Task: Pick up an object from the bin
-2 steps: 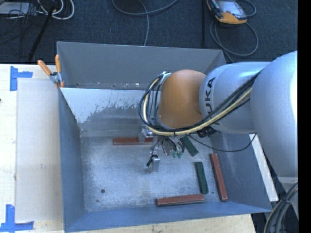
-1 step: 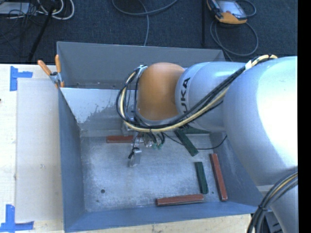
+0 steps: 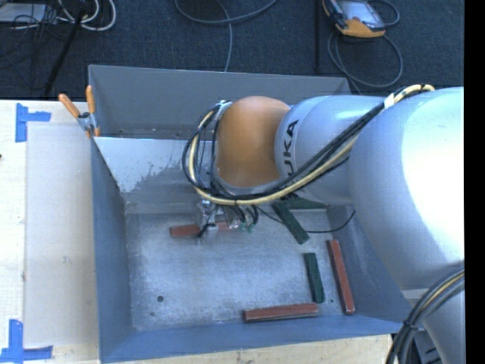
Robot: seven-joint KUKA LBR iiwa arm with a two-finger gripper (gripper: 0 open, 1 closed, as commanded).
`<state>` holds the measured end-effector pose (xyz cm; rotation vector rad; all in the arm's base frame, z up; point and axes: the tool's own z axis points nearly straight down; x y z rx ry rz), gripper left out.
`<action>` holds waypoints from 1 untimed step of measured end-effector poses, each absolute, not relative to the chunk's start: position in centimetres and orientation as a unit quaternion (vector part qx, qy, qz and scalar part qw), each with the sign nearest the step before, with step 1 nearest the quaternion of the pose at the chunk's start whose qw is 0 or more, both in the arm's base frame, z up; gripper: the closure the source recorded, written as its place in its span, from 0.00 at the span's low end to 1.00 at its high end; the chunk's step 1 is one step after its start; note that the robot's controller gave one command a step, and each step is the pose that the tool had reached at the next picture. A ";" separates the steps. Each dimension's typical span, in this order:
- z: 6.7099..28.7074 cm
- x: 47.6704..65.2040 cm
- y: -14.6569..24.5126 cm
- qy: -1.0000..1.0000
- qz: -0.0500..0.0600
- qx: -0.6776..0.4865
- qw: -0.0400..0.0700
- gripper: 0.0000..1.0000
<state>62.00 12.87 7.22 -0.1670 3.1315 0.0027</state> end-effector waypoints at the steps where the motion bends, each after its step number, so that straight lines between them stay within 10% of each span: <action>1: 21.0 60.1 11.4 0.996 0.000 -0.091 0.004 1.00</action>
Offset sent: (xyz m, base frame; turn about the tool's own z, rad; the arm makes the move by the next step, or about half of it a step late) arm -0.0210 -0.0146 0.1327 -0.0761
